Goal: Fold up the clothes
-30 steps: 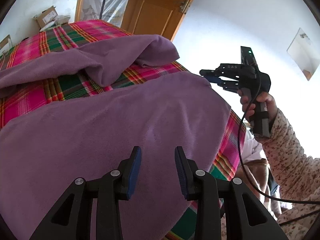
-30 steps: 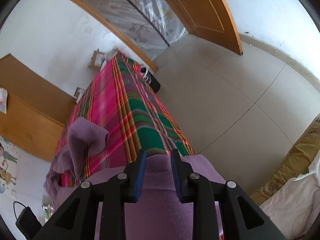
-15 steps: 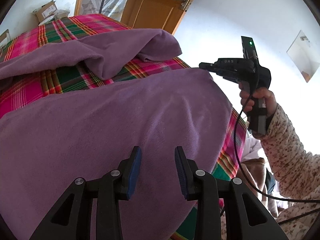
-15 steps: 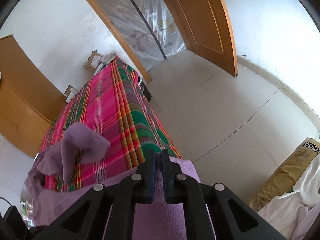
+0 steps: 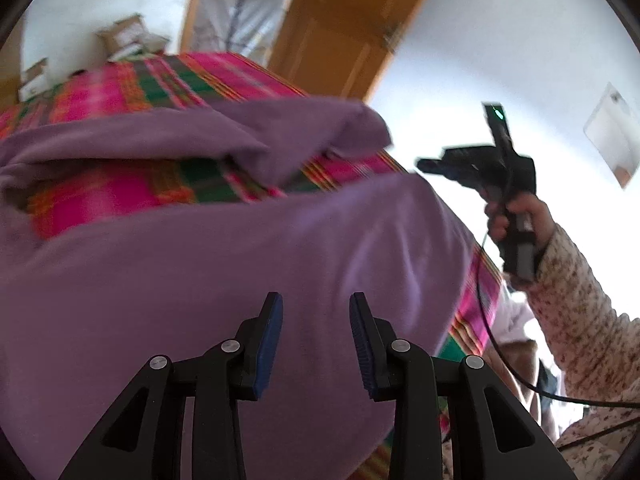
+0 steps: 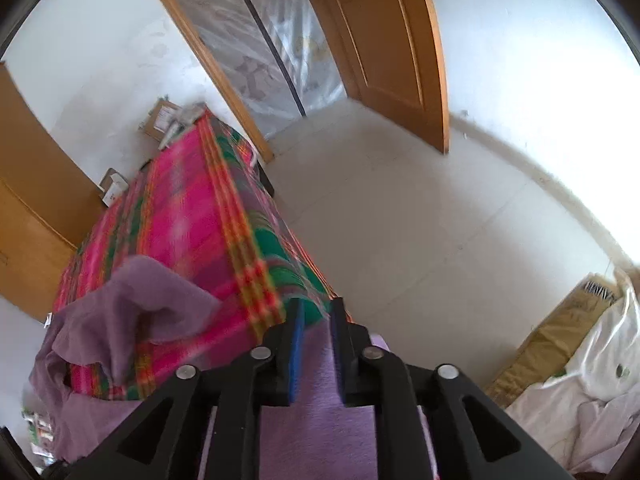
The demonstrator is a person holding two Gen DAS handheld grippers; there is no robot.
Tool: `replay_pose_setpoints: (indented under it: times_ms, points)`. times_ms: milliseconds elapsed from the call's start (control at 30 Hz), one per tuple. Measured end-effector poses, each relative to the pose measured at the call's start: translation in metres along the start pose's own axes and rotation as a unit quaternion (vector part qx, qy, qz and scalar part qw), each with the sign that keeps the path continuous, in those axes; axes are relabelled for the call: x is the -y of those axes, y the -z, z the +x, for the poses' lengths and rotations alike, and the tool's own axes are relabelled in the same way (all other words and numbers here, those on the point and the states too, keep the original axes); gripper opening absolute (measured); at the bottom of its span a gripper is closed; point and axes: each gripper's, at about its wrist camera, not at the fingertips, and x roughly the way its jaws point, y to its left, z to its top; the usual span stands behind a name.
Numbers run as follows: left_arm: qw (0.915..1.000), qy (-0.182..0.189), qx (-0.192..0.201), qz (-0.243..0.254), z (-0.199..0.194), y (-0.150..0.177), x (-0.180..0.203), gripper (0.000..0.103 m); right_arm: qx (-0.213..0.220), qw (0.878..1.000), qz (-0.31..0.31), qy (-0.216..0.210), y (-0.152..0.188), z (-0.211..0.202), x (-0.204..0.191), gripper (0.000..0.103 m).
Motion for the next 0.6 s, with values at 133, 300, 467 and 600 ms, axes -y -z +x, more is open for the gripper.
replay_pose_setpoints:
  times_ms: [133,300,467,600]
  points:
    - [0.9971,-0.055,0.038,-0.035,-0.041,0.003,-0.037,0.036,0.017,0.999,-0.042,-0.028,-0.002,-0.017,-0.039,0.021]
    - [0.9854,-0.129,0.081,-0.076,-0.099,0.007,-0.087,0.036,0.016,0.992,-0.106,-0.067,0.004,-0.022,-0.103,0.023]
    - [0.9632,-0.218,0.115,-0.108,-0.166,0.01,-0.142,0.036,-0.003,0.978,-0.177,-0.106,0.018,-0.017,-0.168,0.023]
    - [0.9474,-0.243,0.134,-0.16,-0.212,0.012,-0.192,0.036,-0.013,0.967,-0.226,-0.115,0.021,-0.008,-0.208,0.025]
